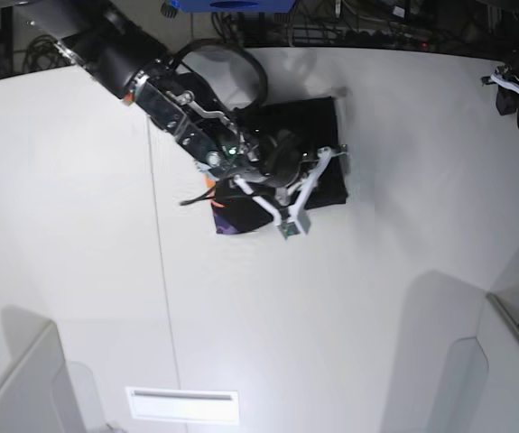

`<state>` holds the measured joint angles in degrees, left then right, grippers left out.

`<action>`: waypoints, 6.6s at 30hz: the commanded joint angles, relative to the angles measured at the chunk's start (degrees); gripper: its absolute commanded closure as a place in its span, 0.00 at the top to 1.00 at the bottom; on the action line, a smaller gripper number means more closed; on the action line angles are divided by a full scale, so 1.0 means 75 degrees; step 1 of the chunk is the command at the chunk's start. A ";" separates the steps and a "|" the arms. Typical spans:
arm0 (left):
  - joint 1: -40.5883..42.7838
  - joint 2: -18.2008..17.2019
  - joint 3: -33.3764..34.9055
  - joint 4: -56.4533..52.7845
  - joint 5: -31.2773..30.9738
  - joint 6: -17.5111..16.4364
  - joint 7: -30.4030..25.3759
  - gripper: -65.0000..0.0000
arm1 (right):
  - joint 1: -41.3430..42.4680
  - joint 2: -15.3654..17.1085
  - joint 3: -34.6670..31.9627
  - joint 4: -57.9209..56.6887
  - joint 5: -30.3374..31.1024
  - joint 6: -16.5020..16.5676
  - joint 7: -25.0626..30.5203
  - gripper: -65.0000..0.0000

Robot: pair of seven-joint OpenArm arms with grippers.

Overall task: Fold the T-shirt properly
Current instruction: 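Release with the left gripper and press the folded bundle flat with the right gripper, then grasp the bundle edge with the left gripper and flip it over, smoothing it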

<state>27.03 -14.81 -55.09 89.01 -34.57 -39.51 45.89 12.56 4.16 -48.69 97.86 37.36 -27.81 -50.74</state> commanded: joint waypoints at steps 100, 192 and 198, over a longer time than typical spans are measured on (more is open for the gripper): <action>-0.4266 -0.1314 1.0528 -0.0129 0.0090 0.2589 0.1460 0.00 | -0.4411 0.2674 0.5735 0.1879 0.0053 0.1264 0.2598 0.00; -0.7958 0.0456 1.4056 0.0410 0.5681 -0.0066 0.0662 0.69 | -0.5853 0.0881 0.7974 0.1855 0.0006 0.1264 0.2552 0.00; -0.6751 0.0456 1.1419 0.2086 0.5705 -0.0066 0.0639 0.21 | -0.6041 0.1279 0.7974 0.1926 -0.0006 0.1264 0.2622 0.00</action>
<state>-22.24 -10.96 30.52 104.16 7.53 -40.38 50.30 -32.53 13.26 10.70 111.11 37.43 -18.35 -32.23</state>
